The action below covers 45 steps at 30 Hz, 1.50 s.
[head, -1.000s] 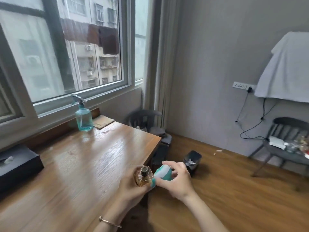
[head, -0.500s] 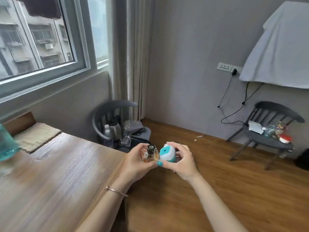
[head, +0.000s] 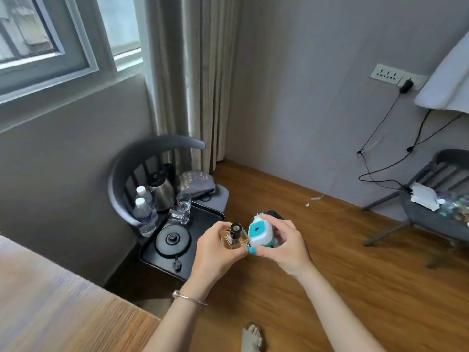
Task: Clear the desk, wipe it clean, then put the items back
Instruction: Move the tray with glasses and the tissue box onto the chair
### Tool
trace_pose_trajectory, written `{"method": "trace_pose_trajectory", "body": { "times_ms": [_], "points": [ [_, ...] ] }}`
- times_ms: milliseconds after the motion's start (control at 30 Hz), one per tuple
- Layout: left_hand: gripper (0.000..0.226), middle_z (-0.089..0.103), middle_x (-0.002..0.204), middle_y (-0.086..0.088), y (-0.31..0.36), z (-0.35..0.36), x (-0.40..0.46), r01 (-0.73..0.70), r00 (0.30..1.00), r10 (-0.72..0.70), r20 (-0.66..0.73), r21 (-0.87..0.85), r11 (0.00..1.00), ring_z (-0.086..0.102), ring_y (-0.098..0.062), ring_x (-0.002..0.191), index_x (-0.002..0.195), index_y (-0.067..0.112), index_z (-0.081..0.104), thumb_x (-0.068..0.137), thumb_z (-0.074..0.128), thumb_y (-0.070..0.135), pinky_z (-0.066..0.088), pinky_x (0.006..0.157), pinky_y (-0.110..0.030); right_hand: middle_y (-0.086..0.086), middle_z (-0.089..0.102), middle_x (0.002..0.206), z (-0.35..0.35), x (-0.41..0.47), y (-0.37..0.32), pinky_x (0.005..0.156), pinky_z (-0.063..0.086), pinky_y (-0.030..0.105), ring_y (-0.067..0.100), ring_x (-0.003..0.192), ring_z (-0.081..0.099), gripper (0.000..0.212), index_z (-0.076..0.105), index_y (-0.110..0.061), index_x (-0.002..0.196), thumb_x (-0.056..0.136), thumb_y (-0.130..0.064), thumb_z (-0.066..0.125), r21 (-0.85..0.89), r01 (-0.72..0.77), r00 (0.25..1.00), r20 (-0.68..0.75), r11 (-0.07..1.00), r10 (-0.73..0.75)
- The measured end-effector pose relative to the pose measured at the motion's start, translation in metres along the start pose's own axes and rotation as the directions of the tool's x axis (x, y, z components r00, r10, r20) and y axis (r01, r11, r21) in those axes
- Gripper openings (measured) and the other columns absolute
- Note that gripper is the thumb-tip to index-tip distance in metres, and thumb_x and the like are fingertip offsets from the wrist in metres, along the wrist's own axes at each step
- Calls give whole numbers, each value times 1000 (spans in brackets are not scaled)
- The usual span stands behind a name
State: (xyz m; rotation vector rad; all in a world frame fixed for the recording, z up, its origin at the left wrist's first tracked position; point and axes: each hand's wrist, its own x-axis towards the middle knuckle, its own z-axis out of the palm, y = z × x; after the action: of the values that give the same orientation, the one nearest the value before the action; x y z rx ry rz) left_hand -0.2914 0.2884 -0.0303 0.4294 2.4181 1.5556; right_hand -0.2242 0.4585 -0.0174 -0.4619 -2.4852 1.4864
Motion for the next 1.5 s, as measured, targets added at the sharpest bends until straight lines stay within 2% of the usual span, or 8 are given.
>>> {"method": "trace_pose_trajectory", "body": {
  "times_ms": [500,633,833,967,1167,1233,1367,1500],
  "points": [
    [49,66,94,14,-96,66,136,337,832,-409,-375,-244,909,60,4,89,94,33,62,57,92,25,44,72,-5,-4,54,117,59,217,119,87,44,7,-4,108,55,76,57,-45,115,57,-12,93,9,73,840,538,997,-67],
    [52,67,99,13,-150,71,162,440,733,-527,-429,-292,849,60,3,91,99,34,62,58,92,24,43,75,-6,-6,55,114,105,260,153,92,47,16,4,107,57,75,60,-52,115,52,-28,92,-43,91,783,620,995,-45],
    [54,64,102,11,-225,67,194,579,548,-668,-503,-348,737,57,0,91,96,36,57,59,91,16,37,70,0,-8,47,112,180,305,198,86,45,7,4,106,54,75,55,-50,114,58,-16,92,-140,45,714,697,989,66],
    [51,59,101,17,-264,58,207,623,465,-688,-557,-347,702,51,-11,105,101,35,57,66,88,17,35,72,-3,-10,42,113,225,322,221,77,39,-4,4,102,51,72,54,-40,121,64,-16,90,-217,64,655,746,974,123],
    [52,59,100,23,-309,42,226,620,346,-694,-632,-401,674,54,-15,107,104,35,59,66,87,13,43,84,-19,-11,41,112,268,339,245,76,35,-4,-2,100,48,69,58,-38,123,65,-17,89,-254,98,621,771,962,141],
    [51,63,105,19,-316,38,230,599,348,-678,-647,-403,692,55,-14,108,104,34,61,65,88,15,45,89,-22,-10,42,111,275,347,249,78,36,-3,-3,101,49,70,59,-39,122,63,-18,90,-249,116,624,771,961,125],
    [52,64,108,16,-312,48,242,631,401,-642,-653,-311,711,49,-8,106,109,28,64,65,88,16,31,84,0,-7,42,111,277,363,260,81,37,-1,-5,101,49,73,56,-43,119,62,-12,90,-254,105,626,768,961,134],
    [54,58,100,23,-301,82,254,627,327,-626,-708,-332,704,46,-8,105,106,32,62,62,90,19,37,90,-16,-5,42,113,275,382,267,79,35,-5,6,103,49,74,55,-37,125,65,-10,89,-290,117,615,772,950,160]
  ]
}}
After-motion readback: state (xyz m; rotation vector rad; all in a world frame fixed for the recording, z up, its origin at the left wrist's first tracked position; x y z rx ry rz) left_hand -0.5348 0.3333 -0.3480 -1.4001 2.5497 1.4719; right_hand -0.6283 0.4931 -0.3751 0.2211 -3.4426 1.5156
